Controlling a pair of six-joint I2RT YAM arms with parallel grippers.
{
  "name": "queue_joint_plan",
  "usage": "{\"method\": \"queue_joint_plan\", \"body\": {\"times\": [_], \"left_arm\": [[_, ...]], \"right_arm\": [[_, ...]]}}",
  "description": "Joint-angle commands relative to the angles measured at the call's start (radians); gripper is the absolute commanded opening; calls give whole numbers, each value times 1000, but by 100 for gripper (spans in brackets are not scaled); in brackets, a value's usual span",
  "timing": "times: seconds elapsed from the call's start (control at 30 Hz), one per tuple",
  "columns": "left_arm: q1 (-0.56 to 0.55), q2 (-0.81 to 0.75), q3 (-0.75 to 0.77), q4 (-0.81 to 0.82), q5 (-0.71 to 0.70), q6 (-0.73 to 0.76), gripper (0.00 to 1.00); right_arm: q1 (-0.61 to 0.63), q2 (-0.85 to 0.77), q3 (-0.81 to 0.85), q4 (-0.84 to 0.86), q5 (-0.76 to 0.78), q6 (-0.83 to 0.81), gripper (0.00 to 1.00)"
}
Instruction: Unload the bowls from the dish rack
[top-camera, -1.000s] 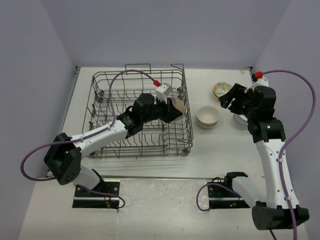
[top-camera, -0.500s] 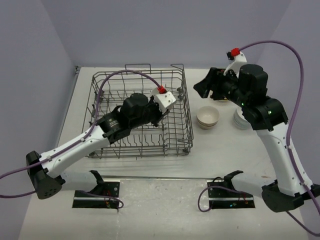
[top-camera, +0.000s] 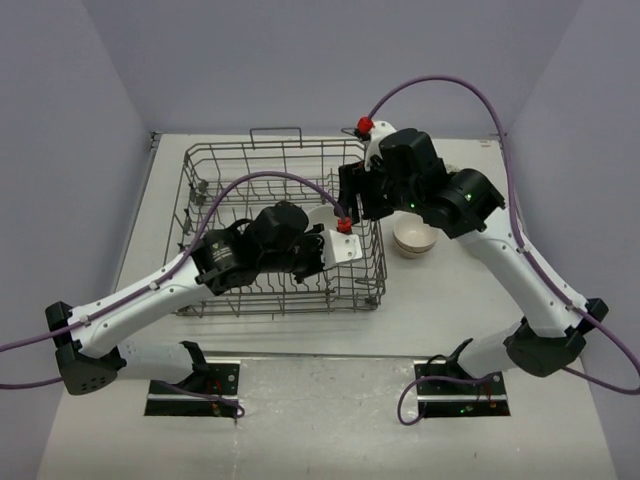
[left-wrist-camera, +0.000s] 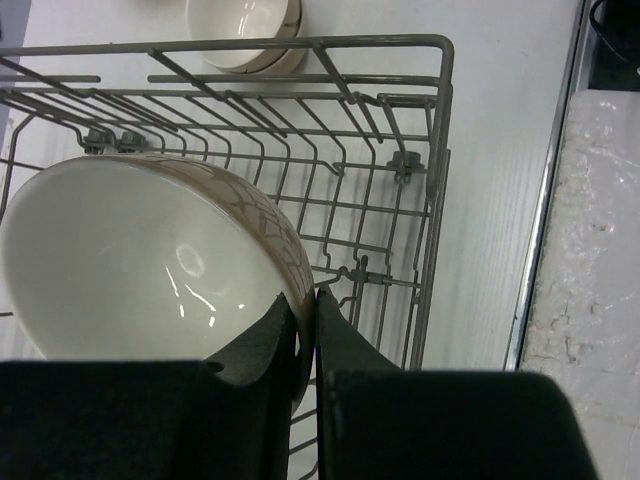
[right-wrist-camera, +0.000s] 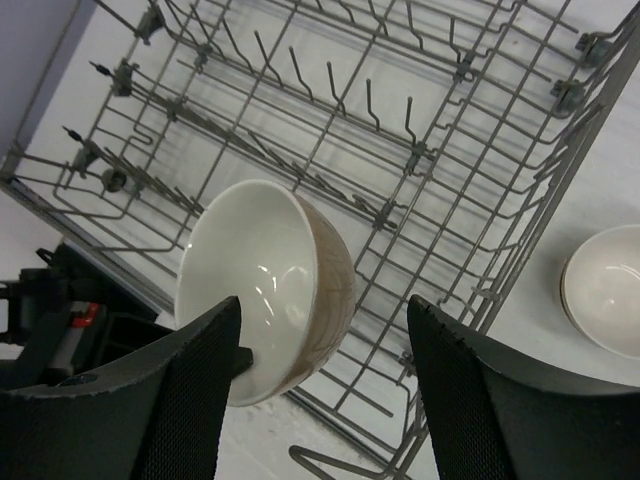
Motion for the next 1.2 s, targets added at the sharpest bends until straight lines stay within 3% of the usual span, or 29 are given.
{"method": "queue_joint_plan", "body": {"times": [0.0,0.3,0.37,0.4,0.43,0.5,0.53,0.6,0.63,0.7,0.73,0.87,0.97,1.0,1.03,1.07,1.1,1.13,1.17], "left_arm": [[-2,-63,28,41,30,92,0],[-2,-65,15,45,36,114,0],[-2,-60,17,43,16,114,0],[-2,-58,18,40,9,114,0],[-2,-60,17,40,3,112,0],[-2,-58,21,37,-8,108,0],[-2,-58,21,37,-29,103,0],[-2,-58,27,40,-69,77,11],[-2,-65,26,58,-141,62,33],[-2,-87,8,102,-232,32,50],[-2,-97,2,118,-255,26,99],[-2,-160,-25,208,-405,-58,100],[1,-229,-64,311,-642,-203,100],[7,-264,-77,342,-789,-254,100],[57,-276,-89,334,-844,-312,100],[115,-284,-81,309,-856,-442,100],[184,-287,-75,252,-762,-478,100],[338,-285,-72,230,-717,-512,100],[411,-278,-77,216,-650,-561,100]], "right_arm": [[24,32,2,-65,34,-38,68],[79,164,43,-155,81,-59,58],[84,190,57,-172,90,-62,44],[90,197,72,-177,94,-64,23],[92,207,79,-186,97,-64,13],[95,208,92,-188,113,-62,0],[96,207,94,-183,118,-62,0],[96,201,91,-166,132,-58,0],[96,198,89,-142,132,-59,0],[93,187,80,-93,143,-58,0],[89,185,82,-83,147,-53,0],[-15,165,137,-48,123,-35,0],[-155,113,149,-18,71,-23,0],[-201,99,142,-4,63,-23,0],[-295,87,131,-2,36,-19,0],[-340,73,85,7,23,-18,0],[-386,34,50,45,11,-16,0],[-467,14,5,64,-4,-13,0],[-506,-6,-80,85,-20,-9,0]]}}
